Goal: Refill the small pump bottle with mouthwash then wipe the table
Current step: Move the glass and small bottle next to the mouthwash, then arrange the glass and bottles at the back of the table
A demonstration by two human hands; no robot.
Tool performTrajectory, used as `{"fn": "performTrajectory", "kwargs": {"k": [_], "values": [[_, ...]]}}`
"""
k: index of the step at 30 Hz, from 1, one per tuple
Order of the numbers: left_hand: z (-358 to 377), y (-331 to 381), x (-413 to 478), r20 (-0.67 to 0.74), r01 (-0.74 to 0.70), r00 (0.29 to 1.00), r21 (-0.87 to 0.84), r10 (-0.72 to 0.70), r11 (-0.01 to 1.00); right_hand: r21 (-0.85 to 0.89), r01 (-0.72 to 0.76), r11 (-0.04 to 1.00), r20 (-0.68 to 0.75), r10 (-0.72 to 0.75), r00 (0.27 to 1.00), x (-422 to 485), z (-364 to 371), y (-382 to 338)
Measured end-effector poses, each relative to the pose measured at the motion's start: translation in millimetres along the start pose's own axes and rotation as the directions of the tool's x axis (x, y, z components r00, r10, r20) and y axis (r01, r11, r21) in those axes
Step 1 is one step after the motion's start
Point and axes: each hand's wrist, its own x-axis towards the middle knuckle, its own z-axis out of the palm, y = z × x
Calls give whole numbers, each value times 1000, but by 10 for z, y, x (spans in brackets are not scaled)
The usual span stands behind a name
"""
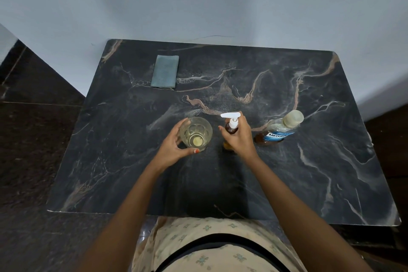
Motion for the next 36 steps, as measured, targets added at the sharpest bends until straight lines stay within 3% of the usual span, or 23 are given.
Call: {"fn": "performTrajectory", "kwargs": {"k": [13,18,20,23,27,36], "values": [[12,5,-18,9,-1,1000,12,1,1000,76,73,994,-2,-73,997,-52,-13,168],[87,-57,-28,-1,-18,1000,52,18,998,-20,64,998,-8,-64,998,-120,-19,234],[162,-99,-41,-40,-18,999,66,21,998,-56,59,997,-6,-59,998,-128,-34,262],[310,-147,-60,-154,-26,987,83,38,996,24,55,998,15,-56,998,-148,-60,284],[470,-187,-58,-298,-36,953,87,60,996,79,49,996,-58,-44,997,-204,-64,343],[709,-139,-11,-533,-17,845,57,45,998,65,-206,976,-92,212,973,-336,30,444]]}}
